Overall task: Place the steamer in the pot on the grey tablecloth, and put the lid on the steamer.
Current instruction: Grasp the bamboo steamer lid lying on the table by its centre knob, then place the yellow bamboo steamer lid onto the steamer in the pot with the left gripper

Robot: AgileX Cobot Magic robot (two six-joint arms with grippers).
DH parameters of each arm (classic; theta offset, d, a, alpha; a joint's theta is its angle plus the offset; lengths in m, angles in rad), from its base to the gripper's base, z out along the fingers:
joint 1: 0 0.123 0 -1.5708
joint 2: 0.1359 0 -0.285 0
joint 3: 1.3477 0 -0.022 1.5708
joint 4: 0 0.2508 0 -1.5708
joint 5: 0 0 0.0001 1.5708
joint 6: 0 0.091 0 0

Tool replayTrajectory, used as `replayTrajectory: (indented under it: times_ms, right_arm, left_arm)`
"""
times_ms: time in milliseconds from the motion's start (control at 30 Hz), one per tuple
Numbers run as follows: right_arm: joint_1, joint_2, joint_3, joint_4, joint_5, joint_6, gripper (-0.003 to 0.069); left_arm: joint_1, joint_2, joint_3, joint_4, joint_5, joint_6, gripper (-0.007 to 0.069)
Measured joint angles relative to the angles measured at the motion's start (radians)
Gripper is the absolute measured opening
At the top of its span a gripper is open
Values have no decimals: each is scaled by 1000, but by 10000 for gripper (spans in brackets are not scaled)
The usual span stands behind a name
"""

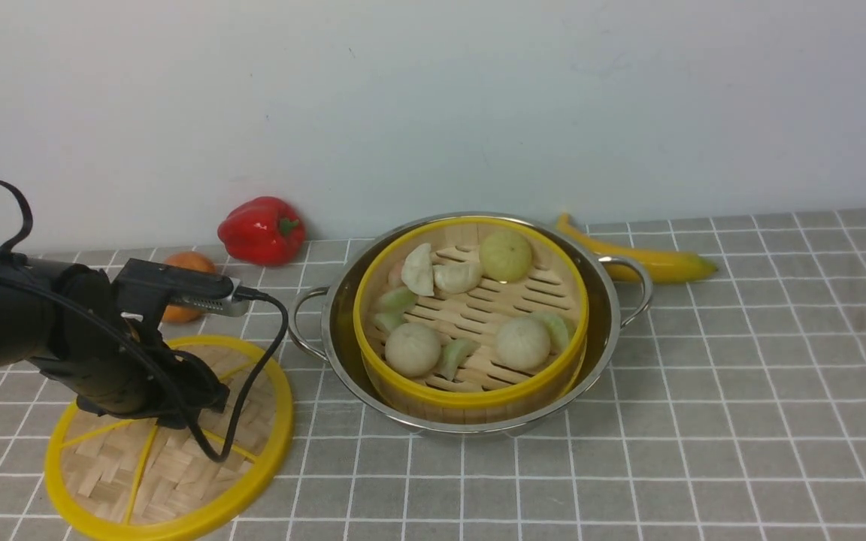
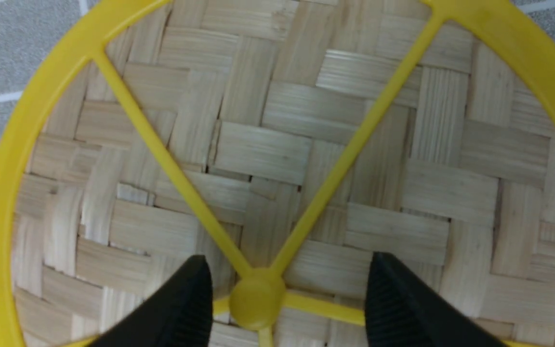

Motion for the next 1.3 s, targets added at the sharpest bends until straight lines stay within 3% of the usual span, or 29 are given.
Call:
replayTrajectory:
  times_ms: [100, 300, 567, 967, 1167, 1300]
  right_arm:
    - [0, -40, 13, -1, 0, 0, 359]
    - [0, -87, 16, -3, -2, 9, 359]
    - [0, -89, 17, -3, -2, 37, 359]
    - [0, -89, 17, -55, -2, 48, 359]
    - [0, -89, 17, -58, -2, 49, 359]
    - [0, -89, 17, -50, -2, 67, 359]
  left_arm:
    - [0, 1, 0, 0, -1, 0, 321]
    - [2, 1, -3, 6, -2, 0, 114]
    - [2, -2, -13, 8, 18, 0, 116]
    - [0, -151, -290, 142, 349, 0, 116]
    - [-62, -173, -471, 3, 375, 37, 116]
    - [-224, -144, -549, -186, 363, 231, 116]
